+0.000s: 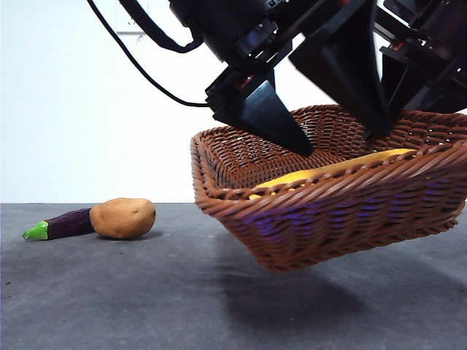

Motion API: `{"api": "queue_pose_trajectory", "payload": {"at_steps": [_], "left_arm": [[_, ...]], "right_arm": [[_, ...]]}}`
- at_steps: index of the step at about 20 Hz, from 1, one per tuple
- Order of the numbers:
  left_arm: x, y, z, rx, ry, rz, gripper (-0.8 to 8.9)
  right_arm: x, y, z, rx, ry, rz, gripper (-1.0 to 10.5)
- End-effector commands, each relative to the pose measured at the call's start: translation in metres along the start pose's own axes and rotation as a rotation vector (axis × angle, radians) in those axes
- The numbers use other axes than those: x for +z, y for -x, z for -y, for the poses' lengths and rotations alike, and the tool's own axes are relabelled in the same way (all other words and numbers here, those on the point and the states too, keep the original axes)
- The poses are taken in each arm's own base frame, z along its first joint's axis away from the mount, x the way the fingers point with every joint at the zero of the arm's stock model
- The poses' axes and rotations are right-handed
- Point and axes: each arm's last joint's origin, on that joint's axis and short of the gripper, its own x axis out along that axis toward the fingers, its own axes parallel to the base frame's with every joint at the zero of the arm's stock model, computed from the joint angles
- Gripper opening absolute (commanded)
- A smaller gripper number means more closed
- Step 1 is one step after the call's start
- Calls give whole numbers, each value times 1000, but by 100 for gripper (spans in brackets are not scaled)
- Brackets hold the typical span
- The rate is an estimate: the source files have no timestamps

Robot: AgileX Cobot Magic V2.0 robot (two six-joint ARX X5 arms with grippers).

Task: Help me put the vegetables on the table into the basket

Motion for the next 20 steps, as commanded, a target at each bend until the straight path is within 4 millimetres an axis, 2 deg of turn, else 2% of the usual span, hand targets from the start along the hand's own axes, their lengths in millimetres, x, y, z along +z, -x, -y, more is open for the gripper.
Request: {"api": "queue_pose_trajectory", "payload": {"at_steps": [1,3,5,7,10,13,15,17,20], "left_arm": [[4,1,2,-24,5,-18,528],[20,15,3,-14,-34,-24,528],[39,41,-1,52,-93,-38,528],[54,72,-12,191,-178,-72,528],[56,115,-48,416,-250,-108,528],[40,145,-100,540,-238,-185,528],[27,154,-132,528,-218,-225,528],[17,158,-155,500,-234,-239,528],[9,145,-181,493,-286,-295,531]], "right_arm": [[0,-1,0,13,3,5,-12],[0,-1,0,9,17,7,-12],[1,0,1,-4,24,14,-12],[4,3,9,-14,7,30,-12],[10,12,21,42,-30,44,-12],[12,21,32,50,-33,66,-12],[12,24,36,65,-23,68,-12],[13,26,38,104,-16,68,-12],[13,26,38,114,17,71,-12]]}}
